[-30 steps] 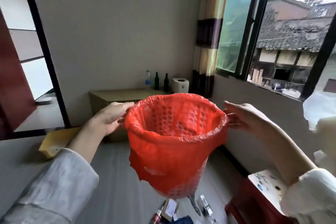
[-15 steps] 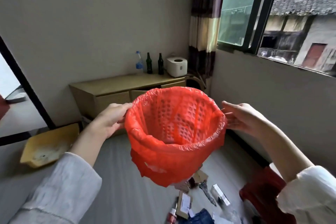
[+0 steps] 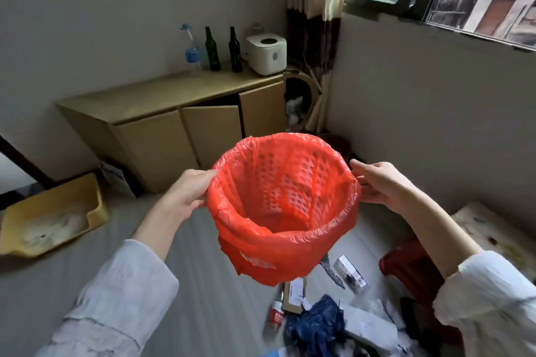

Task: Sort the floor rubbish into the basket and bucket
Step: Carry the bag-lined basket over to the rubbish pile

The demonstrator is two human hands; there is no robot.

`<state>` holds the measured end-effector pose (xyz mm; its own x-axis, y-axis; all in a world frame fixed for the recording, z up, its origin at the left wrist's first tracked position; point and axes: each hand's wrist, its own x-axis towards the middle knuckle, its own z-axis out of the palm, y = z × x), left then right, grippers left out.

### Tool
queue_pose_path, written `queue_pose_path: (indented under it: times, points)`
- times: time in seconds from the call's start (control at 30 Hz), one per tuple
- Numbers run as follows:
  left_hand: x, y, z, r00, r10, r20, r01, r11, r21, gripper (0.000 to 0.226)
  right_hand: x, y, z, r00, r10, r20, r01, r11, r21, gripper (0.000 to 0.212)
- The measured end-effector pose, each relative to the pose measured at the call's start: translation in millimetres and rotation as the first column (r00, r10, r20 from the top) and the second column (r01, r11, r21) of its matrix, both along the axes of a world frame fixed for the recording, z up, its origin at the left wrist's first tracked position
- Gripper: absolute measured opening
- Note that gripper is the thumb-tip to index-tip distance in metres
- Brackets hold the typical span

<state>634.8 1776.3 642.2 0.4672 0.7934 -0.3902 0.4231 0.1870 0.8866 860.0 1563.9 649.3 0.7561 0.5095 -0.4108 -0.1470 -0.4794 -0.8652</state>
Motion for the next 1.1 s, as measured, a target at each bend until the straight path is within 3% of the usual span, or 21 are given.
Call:
queue_pose_path:
  times: [0.13,0.3,0.47,0.6,0.73,0.93,1.1]
  points:
    - [17.2,32.8,-51.8,0.997,-0.022,-0.068,0.022,1.0,0.004,0.028,2.2,31.9,-58.2,0.999,-0.051,-0.016,0.05,0.996,-0.072,0.034]
    - [21.9,79.6,-159.3,0.984,-0.049,-0.17,0.048,0.999,-0.009,0.027,-6.0,76.1,-167.2,0.991,-0.063,-0.116,0.044,0.986,-0.158,0.04]
    - [17.1,128.4,-319.7,0.959,-0.014,-0.282,0.017,1.0,0.007,0.022,-15.1,126.9,-318.9,0.986,-0.087,-0.139,0.056,0.974,-0.218,0.056]
    - [8.9,154.3,-462.8,0.921,0.016,-0.389,-0.017,1.0,0.003,0.049,-25.7,152.4,-453.8,0.989,-0.076,-0.128,0.042,0.968,-0.249,0.045]
    - [-1.8,151.8,-573.0,0.933,0.029,-0.358,-0.055,0.997,-0.061,0.024,-37.0,170.5,-572.1,0.996,-0.091,-0.02,0.082,0.956,-0.283,0.04]
    - [0.2,148.4,-688.6,0.948,0.035,-0.316,-0.061,0.995,-0.075,0.025,-30.7,189.4,-695.9,0.996,-0.085,0.042,0.094,0.937,-0.337,0.04]
    - [5.0,146.7,-730.2,0.929,0.007,-0.371,-0.051,0.993,-0.109,0.034,-22.9,190.3,-734.9,0.998,-0.027,0.055,0.045,0.927,-0.372,0.041]
